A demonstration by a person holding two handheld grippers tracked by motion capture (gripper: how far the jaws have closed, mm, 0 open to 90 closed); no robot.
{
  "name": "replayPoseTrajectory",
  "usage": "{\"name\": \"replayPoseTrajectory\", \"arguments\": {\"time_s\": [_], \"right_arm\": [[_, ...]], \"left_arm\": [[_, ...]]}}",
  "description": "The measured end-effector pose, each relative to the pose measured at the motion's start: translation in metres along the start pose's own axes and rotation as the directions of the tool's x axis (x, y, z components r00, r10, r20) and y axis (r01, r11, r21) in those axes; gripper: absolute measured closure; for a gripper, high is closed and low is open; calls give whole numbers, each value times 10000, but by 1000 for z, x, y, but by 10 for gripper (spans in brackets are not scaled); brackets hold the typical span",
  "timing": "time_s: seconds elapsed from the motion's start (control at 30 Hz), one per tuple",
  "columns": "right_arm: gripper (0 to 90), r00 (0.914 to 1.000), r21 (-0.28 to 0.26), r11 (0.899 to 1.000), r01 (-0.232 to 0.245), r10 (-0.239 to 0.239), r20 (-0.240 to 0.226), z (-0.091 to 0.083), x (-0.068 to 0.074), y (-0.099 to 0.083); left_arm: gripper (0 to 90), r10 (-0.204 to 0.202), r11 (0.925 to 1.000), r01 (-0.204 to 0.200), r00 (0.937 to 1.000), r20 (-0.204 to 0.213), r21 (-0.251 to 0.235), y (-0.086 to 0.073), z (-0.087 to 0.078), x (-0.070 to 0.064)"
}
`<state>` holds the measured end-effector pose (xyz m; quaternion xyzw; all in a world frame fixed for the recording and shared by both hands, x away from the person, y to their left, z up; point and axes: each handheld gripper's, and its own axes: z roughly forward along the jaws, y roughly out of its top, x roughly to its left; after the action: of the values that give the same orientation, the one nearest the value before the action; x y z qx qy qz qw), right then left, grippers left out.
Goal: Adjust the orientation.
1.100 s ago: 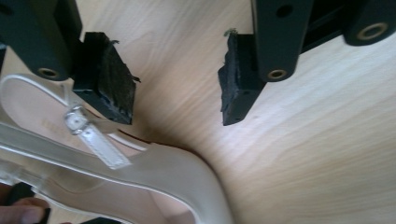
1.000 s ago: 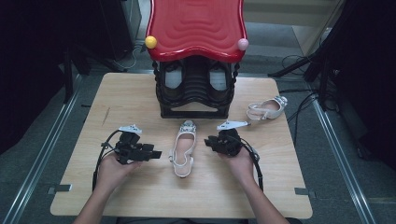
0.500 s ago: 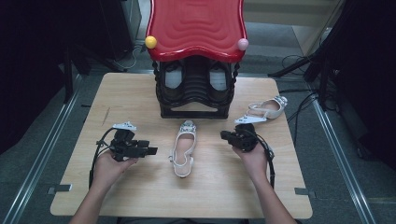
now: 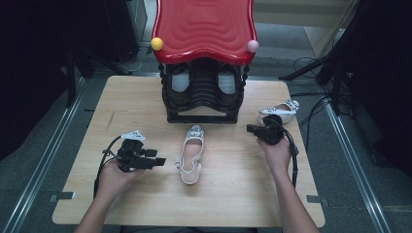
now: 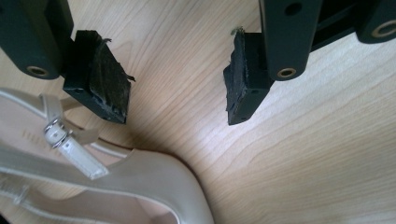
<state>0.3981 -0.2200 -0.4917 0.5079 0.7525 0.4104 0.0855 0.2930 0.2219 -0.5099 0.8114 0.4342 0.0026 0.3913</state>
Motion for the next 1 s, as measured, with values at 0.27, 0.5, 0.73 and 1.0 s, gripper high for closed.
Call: {"name": "replayPoseTrajectory", "arguments": {"time_s": [0.27,0.5,0.73,1.0], "right_arm": [[900,9981,-104,9998,-166,172,599,18,-12,19],[900,9963,-263,9992,-308,328,798,16,-21,20],[900,9965,-269,9995,-177,198,811,11,-21,14],[900,9966,-215,9995,-225,241,788,3,-23,9]], "left_arm": [[406,-165,9998,164,9998,-139,-85,-8,-5,3],[406,-389,9988,381,9989,-248,-298,-11,-12,10],[406,-442,9987,435,9986,-274,-258,-10,-10,13],[396,-387,9989,379,9989,-253,-285,-5,-6,14]]}}
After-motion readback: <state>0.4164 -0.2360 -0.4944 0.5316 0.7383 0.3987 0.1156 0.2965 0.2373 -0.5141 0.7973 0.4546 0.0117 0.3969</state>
